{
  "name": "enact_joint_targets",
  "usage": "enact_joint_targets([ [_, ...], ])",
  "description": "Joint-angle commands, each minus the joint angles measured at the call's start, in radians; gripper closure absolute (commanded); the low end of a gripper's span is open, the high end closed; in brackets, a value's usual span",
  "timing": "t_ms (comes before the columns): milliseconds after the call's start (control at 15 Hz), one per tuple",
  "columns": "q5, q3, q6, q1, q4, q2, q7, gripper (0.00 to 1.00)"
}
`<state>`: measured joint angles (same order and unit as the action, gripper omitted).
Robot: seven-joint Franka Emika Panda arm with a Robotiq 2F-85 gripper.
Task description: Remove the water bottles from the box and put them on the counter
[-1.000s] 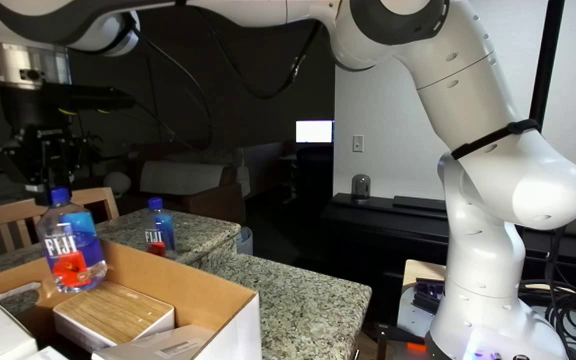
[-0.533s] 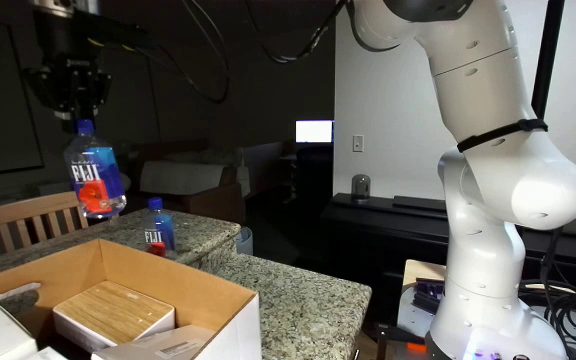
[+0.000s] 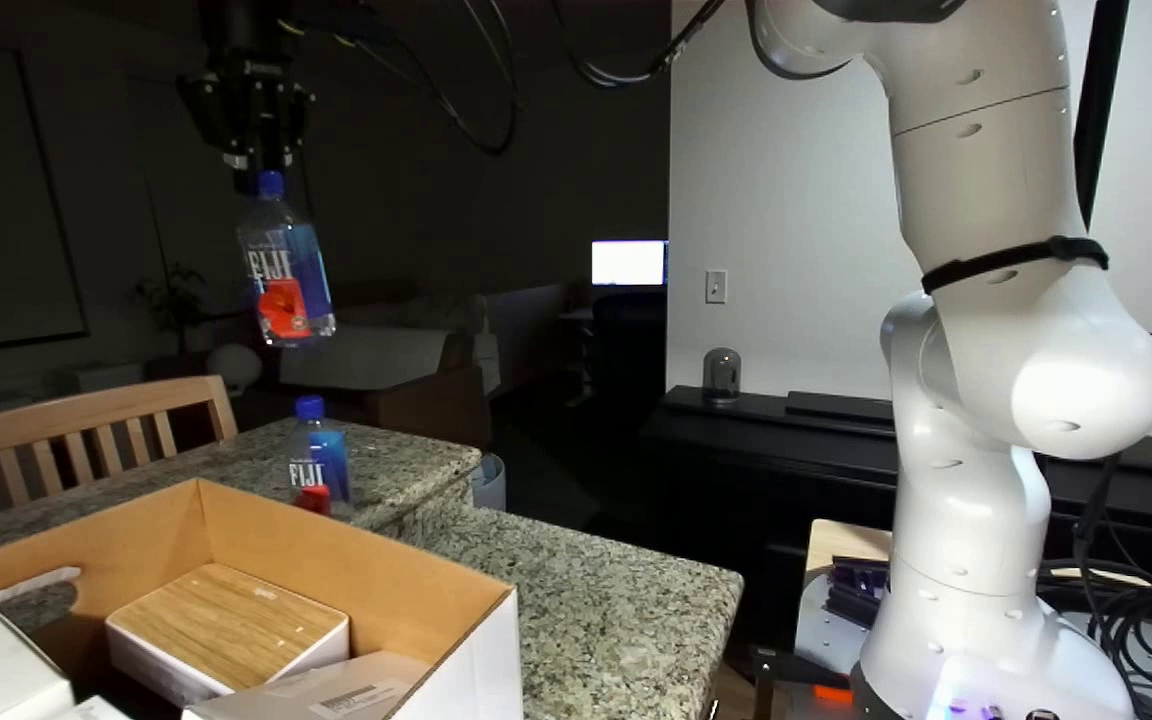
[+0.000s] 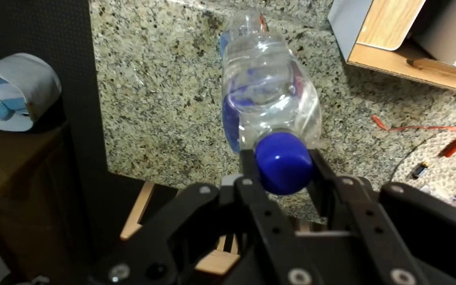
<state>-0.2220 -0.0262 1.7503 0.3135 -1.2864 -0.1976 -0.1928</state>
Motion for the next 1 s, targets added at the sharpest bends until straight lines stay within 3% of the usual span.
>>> enact_joint_targets([
  [0,0.0,0.002,0.0,-0.002,-0.005,0.005,0.0,0.66],
  [133,0.0,0.001,0.0,-0.001,-0.012,0.007,0.0,0.66],
  [200,0.0,0.001,0.0,0.001,-0.015,0.007,0.0,0.85],
  [933,0.115,0.07,-0.011,-0.098,0.148,-0.161,0.007,0.85],
])
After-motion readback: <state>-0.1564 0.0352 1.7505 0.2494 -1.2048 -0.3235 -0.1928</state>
